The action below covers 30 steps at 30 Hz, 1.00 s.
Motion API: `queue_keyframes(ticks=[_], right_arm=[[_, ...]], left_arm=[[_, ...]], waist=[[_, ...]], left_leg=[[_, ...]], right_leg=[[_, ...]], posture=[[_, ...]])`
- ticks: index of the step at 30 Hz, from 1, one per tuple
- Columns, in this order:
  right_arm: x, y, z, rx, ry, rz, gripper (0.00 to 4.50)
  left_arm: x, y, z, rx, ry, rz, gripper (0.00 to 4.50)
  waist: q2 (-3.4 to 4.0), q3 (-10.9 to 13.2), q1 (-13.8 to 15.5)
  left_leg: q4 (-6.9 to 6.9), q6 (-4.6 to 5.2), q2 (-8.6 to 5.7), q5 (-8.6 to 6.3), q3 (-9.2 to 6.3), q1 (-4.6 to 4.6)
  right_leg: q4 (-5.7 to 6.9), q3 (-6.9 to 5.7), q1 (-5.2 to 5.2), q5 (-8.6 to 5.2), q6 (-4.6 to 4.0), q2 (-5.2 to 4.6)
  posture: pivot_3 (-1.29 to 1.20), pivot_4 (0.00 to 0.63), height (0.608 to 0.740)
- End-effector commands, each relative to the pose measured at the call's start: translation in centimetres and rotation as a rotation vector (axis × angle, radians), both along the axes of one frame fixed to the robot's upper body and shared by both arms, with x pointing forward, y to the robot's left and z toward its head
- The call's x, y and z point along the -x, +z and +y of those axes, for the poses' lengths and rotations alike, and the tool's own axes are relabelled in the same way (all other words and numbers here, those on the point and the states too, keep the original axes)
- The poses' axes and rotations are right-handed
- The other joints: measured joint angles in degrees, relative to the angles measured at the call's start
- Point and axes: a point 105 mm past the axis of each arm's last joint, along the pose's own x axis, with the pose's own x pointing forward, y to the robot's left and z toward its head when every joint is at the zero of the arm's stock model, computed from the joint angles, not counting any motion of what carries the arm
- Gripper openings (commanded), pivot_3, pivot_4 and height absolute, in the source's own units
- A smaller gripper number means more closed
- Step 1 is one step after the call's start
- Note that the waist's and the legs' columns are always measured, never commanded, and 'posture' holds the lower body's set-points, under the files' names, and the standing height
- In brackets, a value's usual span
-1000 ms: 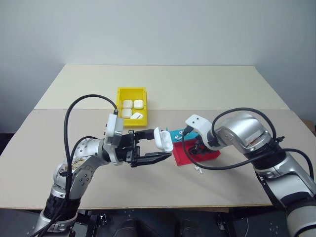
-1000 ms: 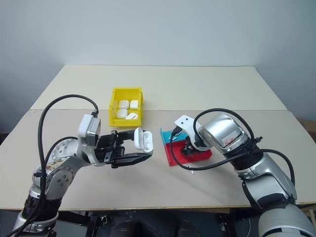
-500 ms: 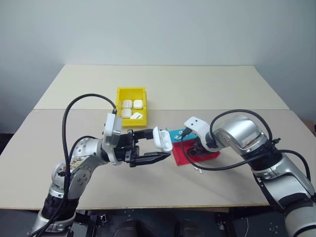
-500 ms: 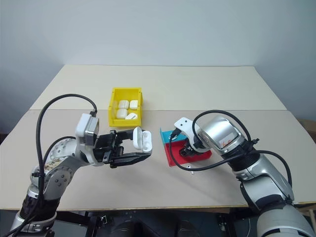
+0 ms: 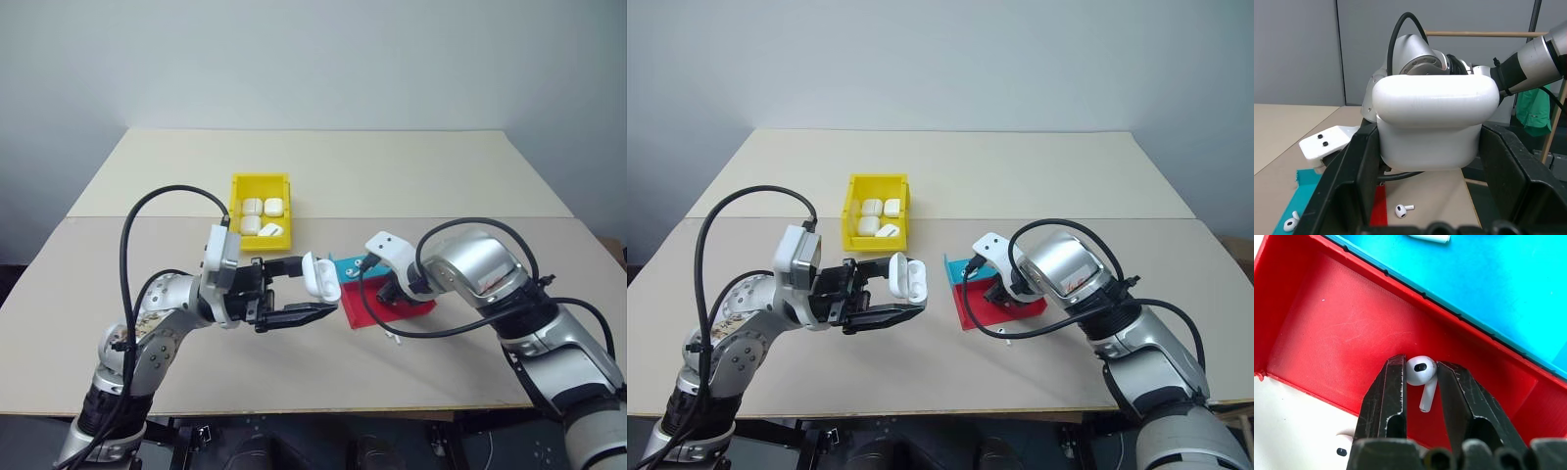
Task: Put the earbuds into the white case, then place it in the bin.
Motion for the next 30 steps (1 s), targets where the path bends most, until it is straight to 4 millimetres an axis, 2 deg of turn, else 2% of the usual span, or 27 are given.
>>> queue_keyframes(ticks=[1, 3, 6, 10, 15, 18, 23, 27, 30], right_arm=[[0.1, 0.9, 0.1, -0.06, 0.018, -0.029, 1.14], [0.1, 2.1, 0.2, -0.139, 0.046, -0.068, 1.14], [0.4, 5.0, 0.3, -0.327, 0.1, -0.162, 1.14], [0.7, 9.0, 0.1, -0.572, 0.152, -0.39, 1.14], [3.0, 13.0, 0.0, -0.851, 0.236, -0.699, 1.14], [5.2, 14.6, 0.3, -1.008, 0.308, -0.797, 1.14], [8.6, 16.9, 0.9, -1.226, 0.465, -0.847, 1.14], [10.3, 17.1, 2.3, -1.272, 0.599, -0.802, 1.14], [10.5, 16.9, 2.9, -1.267, 0.633, -0.783, 1.14]], left_arm=[[0.6, 1.0, 0.1, 0.012, -0.017, -0.046, 2.78], [0.6, 1.1, 0.2, 0.012, -0.017, -0.046, 2.78], [0.4, 1.2, 0.3, 0.011, -0.021, -0.048, 2.78], [-0.2, 1.6, 0.4, 0.017, -0.037, -0.049, 2.78], [-1.5, 2.3, 0.1, 0.023, -0.066, -0.033, 2.78], [-2.1, 2.6, -0.4, 0.022, -0.104, -0.018, 2.78], [-2.8, 2.6, -1.2, 0.001, -0.152, -0.001, 2.78], [-3.2, 3.1, -2.0, 0.002, -0.188, 0.011, 2.78], [-3.2, 3.4, -2.2, 0.011, -0.206, 0.008, 2.78]], waist=[[0.0, 0.0, 0.0], [0.0, 0.0, 0.1], [0.0, 0.0, 0.3], [0.0, 0.0, 0.7], [0.0, 0.0, 0.9], [0.0, 0.0, 0.8], [0.0, 0.0, 0.7], [0.0, 0.0, 0.7], [0.0, 0.0, 0.7]], left_leg=[[0.0, 0.0, 0.0, 0.0, 0.0, 0.0], [0.0, 0.0, 0.0, 0.0, -0.01, -0.02], [0.0, 0.0, -0.01, 0.0, -0.01, -0.08], [0.0, 0.0, -0.01, 0.0, -0.03, -0.07], [0.01, -0.01, -0.01, 0.01, -0.06, -0.06], [0.02, -0.02, -0.01, 0.01, -0.05, -0.06], [0.01, -0.02, -0.01, 0.01, -0.06, -0.03], [0.0, -0.02, -0.01, 0.01, -0.06, 0.06], [0.01, -0.02, -0.02, 0.01, -0.06, 0.07]], right_leg=[[0.0, 0.0, 0.0, 0.0, 0.0, 0.0], [-0.02, -0.01, -0.01, 0.0, 0.0, 0.0], [-0.05, -0.02, -0.03, 0.0, 0.0, -0.01], [-0.05, -0.06, -0.01, 0.0, 0.01, 0.0], [-0.04, -0.09, 0.02, 0.0, 0.01, 0.02], [-0.03, -0.07, 0.03, 0.0, 0.02, 0.02], [-0.02, -0.07, 0.04, 0.0, 0.02, 0.03], [0.0, -0.06, 0.11, 0.0, 0.01, 0.04], [-0.01, -0.03, 0.12, 0.0, 0.01, 0.04]], posture=[[0.0, 0.15, 0.74], [0.0, 0.15, 0.74], [0.0, 0.15, 0.74], [0.0, 0.15, 0.74], [0.0, 0.15, 0.74], [0.0, 0.15, 0.74], [0.0, 0.15, 0.74], [0.0, 0.15, 0.74], [0.0, 0.15, 0.74]])
